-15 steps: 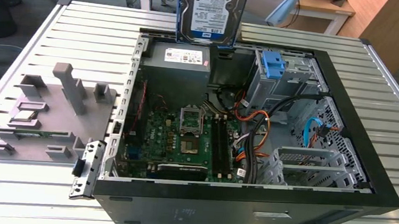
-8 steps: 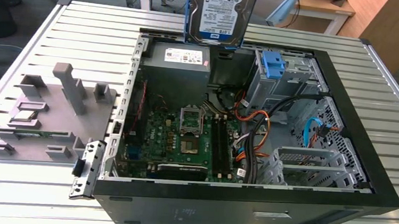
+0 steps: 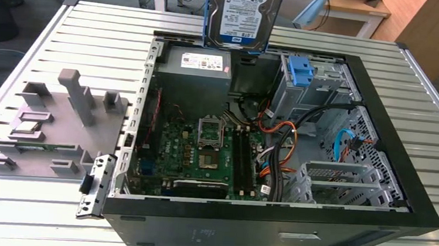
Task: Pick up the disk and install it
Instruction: 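Pick up the disk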
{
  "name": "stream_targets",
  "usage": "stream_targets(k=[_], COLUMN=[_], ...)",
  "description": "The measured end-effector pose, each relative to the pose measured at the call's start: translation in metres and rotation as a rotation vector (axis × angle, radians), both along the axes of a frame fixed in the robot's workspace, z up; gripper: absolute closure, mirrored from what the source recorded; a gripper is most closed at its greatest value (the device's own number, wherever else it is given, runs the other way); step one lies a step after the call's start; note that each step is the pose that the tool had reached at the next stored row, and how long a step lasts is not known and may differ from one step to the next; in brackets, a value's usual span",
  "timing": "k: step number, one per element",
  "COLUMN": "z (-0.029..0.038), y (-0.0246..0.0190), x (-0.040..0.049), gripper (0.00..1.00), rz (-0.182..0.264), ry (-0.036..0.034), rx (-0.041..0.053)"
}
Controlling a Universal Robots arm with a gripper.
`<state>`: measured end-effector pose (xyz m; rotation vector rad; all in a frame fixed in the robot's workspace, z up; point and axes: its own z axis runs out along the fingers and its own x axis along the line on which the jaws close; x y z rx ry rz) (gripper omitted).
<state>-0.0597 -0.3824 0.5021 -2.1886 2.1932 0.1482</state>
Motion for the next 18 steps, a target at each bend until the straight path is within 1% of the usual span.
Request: stream_targets(k=[5, 7, 14, 18], z=[-0.0001, -0.0001, -0.0006, -0.0008], y=[-0.0013, -0.0028, -0.0102, -0.0123], x=[0.0002, 0.0004, 0.0013, 0.0016], gripper=[0.65, 0.65, 0.65, 0.65], rz=[0.000, 0.000, -0.002, -0.004], ry=[0.0000, 0.0001, 0.0005, 0.0005], rx=[0.0000, -0.0001, -0.0002, -0.0008])
